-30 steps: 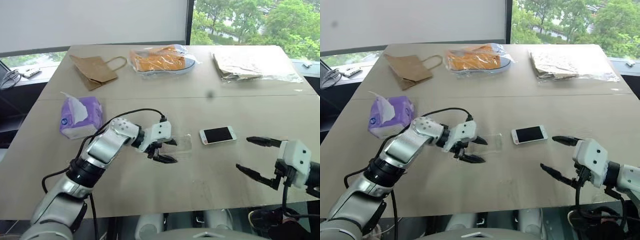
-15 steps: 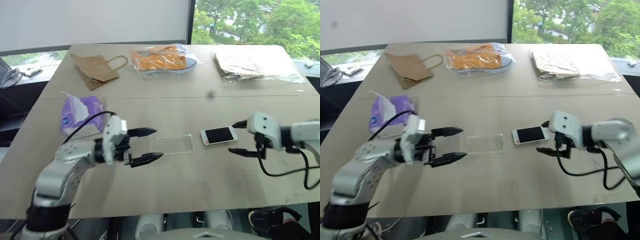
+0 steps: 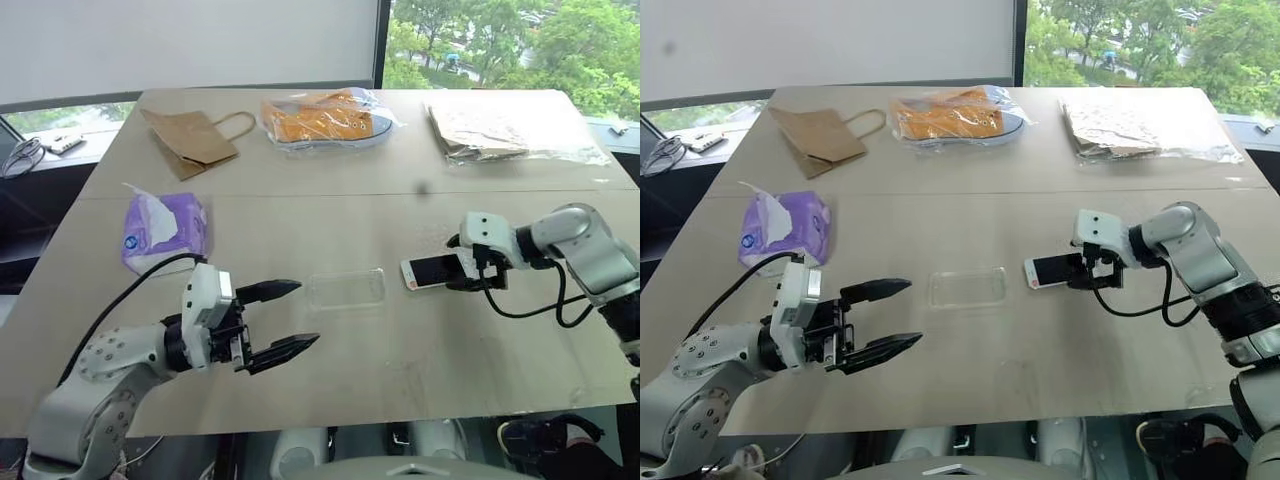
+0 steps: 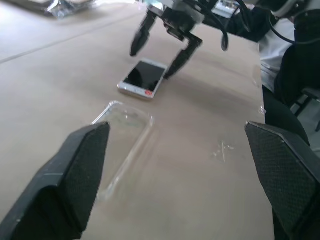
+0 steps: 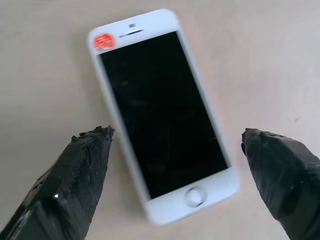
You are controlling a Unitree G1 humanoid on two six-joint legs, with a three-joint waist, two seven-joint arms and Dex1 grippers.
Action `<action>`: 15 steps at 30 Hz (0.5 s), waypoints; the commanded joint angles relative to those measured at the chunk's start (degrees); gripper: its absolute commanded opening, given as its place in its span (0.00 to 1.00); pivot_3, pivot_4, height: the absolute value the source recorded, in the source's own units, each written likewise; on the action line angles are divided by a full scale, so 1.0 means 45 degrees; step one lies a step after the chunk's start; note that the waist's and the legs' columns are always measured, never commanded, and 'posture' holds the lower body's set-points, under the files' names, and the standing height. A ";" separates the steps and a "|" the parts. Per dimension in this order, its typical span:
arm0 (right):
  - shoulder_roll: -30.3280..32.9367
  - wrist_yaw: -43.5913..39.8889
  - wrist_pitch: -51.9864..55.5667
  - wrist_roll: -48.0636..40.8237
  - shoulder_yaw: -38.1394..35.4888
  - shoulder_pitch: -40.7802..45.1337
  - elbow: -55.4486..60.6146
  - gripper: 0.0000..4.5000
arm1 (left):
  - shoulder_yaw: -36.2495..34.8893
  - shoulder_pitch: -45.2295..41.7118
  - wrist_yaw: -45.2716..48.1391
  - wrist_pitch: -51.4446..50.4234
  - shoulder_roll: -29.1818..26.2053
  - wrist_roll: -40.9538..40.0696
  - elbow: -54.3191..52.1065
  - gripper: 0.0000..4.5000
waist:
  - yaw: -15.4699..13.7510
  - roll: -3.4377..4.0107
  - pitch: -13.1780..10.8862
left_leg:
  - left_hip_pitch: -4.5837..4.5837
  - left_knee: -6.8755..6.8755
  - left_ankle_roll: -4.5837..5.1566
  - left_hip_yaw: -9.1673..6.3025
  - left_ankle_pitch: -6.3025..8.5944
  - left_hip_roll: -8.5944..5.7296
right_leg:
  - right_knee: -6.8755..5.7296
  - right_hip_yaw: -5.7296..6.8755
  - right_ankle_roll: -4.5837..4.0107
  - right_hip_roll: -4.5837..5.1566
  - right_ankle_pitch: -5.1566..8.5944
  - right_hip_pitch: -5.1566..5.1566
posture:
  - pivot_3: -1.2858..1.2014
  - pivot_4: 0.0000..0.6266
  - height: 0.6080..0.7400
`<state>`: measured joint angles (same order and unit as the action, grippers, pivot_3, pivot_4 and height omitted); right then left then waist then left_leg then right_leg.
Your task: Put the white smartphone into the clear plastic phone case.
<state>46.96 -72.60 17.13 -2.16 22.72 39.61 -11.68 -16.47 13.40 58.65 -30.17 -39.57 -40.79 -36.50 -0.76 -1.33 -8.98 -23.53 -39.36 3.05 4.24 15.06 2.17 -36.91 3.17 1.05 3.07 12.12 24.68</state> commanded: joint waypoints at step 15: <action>-0.1232 -0.3357 -0.2575 0.1753 0.1041 0.2571 -0.4134 1.00 | -0.0292 0.0600 -0.0744 0.0564 -0.0050 -0.0432 -0.0825 0.99 | 0.0003 0.0007 0.0003 | 0.0035 0.0007 -0.0004 0.0006 -0.0002 0.0001 | 0.0001 -0.0001 -0.0005 0.0007 0.0000 -0.0031 | 0.52 0.24 1.00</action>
<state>41.58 -84.85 5.29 5.16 27.11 50.11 -29.96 -16.53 15.98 55.59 -28.91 -39.59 -41.73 -37.73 -0.75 -1.30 -8.97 -23.38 -39.32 3.02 4.27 15.05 2.18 -36.90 3.16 1.02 3.10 12.11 24.55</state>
